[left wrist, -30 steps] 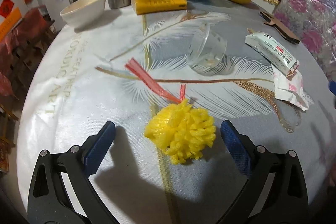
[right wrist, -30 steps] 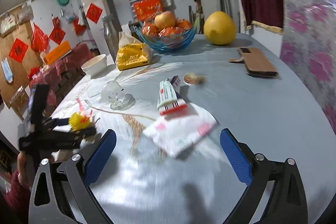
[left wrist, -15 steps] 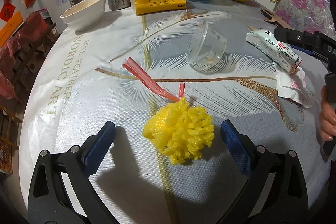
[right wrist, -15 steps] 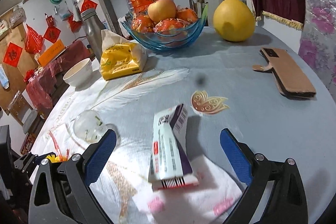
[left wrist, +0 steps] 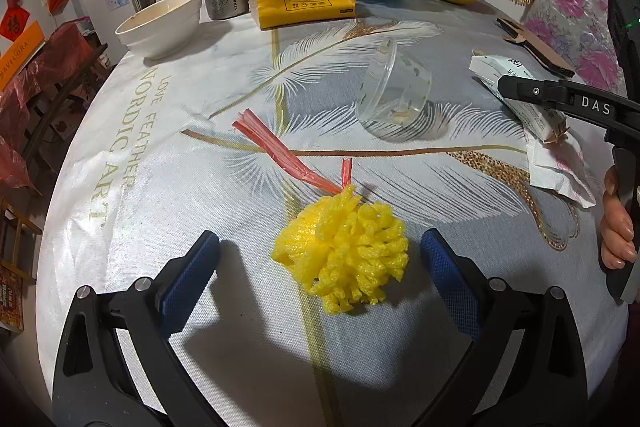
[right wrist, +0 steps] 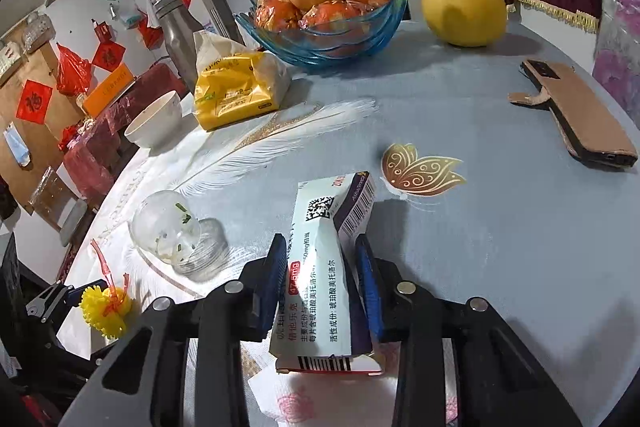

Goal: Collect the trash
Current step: 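Grasp the white tube box with the right tool while the left tool grasps the yellow mesh ball, then carry the tube box and yellow mesh ball over the red wastebasket with both tools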

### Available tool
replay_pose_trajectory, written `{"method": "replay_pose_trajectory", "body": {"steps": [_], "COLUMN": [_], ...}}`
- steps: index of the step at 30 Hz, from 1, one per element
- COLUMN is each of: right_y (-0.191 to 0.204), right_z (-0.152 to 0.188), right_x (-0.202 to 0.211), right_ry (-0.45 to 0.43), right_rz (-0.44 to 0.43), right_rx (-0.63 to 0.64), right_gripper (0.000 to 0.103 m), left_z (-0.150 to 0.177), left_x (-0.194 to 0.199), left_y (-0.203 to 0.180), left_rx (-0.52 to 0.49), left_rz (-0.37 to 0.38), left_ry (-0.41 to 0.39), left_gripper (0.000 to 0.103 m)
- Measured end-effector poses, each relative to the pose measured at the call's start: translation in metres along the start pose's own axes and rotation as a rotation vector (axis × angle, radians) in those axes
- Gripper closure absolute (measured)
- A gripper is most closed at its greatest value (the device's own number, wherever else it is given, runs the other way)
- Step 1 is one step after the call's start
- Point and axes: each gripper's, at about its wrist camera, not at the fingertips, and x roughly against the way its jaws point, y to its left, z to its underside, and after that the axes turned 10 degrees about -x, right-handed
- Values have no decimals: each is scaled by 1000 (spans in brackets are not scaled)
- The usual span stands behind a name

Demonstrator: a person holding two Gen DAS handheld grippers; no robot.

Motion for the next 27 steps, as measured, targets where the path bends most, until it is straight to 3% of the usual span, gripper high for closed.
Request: {"method": "replay_pose_trajectory", "body": {"steps": [4, 12, 15, 17, 20, 27], "right_y": [1, 1, 0, 1, 3, 4], "right_z": [0, 3, 3, 4, 4, 5], "right_x": [-2, -4, -3, -1, 0, 7], "right_ry": [11, 26, 20, 19, 11, -18], "right_rz": [0, 19, 10, -4, -10, -39], "right_rx": [-1, 10, 8, 14, 26, 39], "right_gripper": [65, 57, 57, 62, 65, 65], "left_z": [-1, 2, 2, 2, 1, 2], "left_x": [2, 9, 11, 12, 13, 17], "left_y": [5, 39, 38, 33, 21, 10], "left_rx": [23, 207, 211, 185, 126, 70], "left_rz": [21, 112, 122, 128, 131, 116], "left_ry": [-8, -66, -82, -86, -85, -111], "left_gripper": [7, 8, 21, 40, 57, 60]}}
